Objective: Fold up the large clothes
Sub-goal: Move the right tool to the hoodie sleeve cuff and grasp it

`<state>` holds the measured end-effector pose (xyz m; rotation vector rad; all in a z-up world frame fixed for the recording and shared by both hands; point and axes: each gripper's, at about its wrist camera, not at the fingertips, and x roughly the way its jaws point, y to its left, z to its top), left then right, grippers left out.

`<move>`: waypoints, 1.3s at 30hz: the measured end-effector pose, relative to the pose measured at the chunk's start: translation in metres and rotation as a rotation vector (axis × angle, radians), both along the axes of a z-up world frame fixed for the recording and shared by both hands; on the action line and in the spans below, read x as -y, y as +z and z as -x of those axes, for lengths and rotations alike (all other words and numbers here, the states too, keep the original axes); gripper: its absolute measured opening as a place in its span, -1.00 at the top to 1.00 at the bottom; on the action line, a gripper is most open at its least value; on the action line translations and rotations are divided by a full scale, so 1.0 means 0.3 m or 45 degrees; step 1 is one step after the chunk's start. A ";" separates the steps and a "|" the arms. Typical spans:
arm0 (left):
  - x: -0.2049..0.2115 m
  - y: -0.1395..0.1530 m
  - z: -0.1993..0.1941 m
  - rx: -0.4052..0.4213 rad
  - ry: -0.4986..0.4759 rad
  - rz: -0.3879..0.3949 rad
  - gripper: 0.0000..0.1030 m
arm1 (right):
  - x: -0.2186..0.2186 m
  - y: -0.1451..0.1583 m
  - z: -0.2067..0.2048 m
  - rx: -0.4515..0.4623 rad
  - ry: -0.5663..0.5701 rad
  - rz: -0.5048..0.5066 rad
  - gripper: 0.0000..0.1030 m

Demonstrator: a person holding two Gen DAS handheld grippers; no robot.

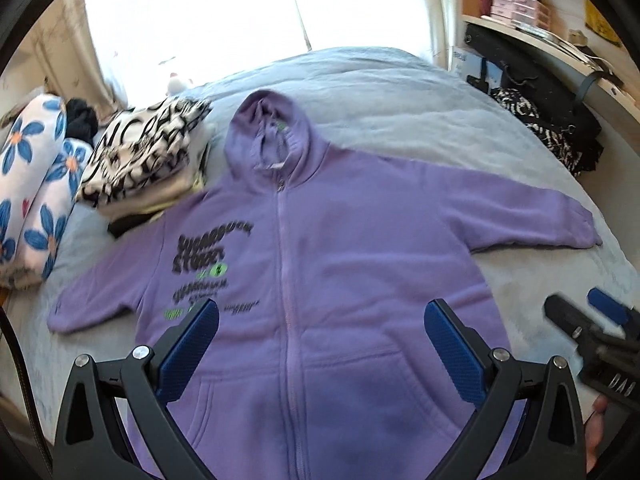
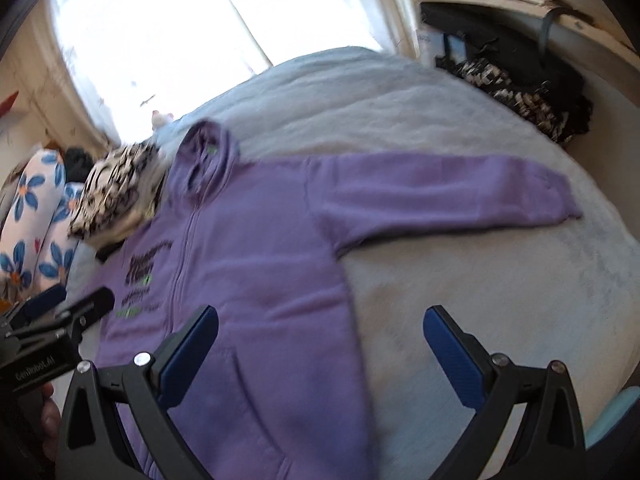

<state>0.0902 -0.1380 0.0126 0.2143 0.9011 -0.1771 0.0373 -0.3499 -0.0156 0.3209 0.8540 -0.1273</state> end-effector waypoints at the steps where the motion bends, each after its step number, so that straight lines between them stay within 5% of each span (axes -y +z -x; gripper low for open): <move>1: 0.012 0.003 -0.008 0.007 -0.010 -0.006 -0.98 | 0.015 0.012 -0.003 0.009 -0.020 0.044 -0.99; 7: 0.082 0.031 -0.070 0.042 -0.046 -0.031 -0.98 | 0.116 0.082 -0.069 0.037 -0.062 0.257 -0.99; 16: 0.129 0.028 -0.203 0.056 -0.027 0.057 -0.98 | 0.299 0.044 -0.175 -0.011 -0.152 0.290 -0.99; 27: 0.204 -0.143 -0.324 -0.027 0.009 0.047 -0.98 | 0.614 -0.148 -0.226 -0.207 -0.393 0.041 -0.99; 39: 0.244 -0.254 -0.401 -0.068 0.049 0.031 -0.98 | 0.786 -0.345 -0.242 -0.299 -0.547 -0.197 -0.94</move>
